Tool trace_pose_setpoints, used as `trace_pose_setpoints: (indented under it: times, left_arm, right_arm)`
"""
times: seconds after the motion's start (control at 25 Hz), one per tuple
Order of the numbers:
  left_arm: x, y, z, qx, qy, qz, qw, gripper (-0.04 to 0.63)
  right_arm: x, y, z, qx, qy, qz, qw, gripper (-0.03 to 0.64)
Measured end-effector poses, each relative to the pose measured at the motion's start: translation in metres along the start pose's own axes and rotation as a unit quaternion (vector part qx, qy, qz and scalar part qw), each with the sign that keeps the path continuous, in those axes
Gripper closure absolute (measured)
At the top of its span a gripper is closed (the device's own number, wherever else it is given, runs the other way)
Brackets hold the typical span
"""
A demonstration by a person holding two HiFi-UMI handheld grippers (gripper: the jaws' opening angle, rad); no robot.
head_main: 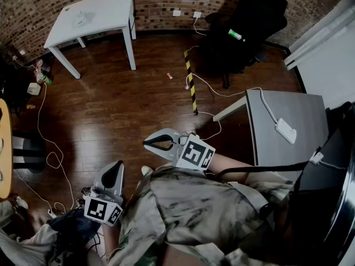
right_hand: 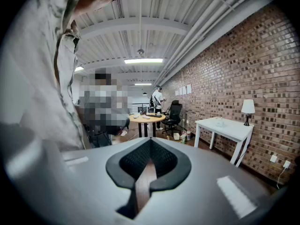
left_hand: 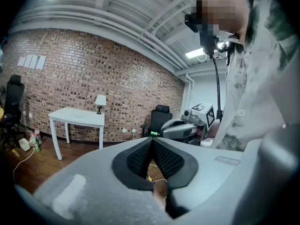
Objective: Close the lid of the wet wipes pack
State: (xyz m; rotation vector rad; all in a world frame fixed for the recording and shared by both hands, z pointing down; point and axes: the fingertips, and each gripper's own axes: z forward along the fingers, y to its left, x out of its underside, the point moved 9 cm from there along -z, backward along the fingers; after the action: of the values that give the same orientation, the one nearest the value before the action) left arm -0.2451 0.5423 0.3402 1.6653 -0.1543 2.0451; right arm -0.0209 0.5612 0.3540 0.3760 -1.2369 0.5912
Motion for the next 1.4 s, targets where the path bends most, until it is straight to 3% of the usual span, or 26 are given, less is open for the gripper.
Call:
trace_pose_setpoints:
  times: [0.48,0.84,1.08,1.4]
  left_arm:
    - [0.015,0.053,-0.038,0.004,-0.001,-0.014,0.9999,0.594]
    - [0.007,0.082,-0.019,0.013,-0.007,-0.022,0.9997,0.594]
    - [-0.004,0.131,0.016,-0.006,0.001,-0.029,0.9996,0.594]
    - [-0.066,0.2,0.117,-0.008,0.003,-0.003,1.0,0.594]
  right_arm:
    - [-0.006,0.014,0.067,-0.003,0.002,-0.003,1.0,0.611]
    - [-0.008,-0.015,0.08,0.002,0.008,0.0,1.0,0.611]
    - [-0.009,-0.076,0.104,-0.008,0.008,0.0,1.0,0.611]
    - [-0.031,-0.212,0.124,-0.013,-0.011,-0.014,1.0,0.611]
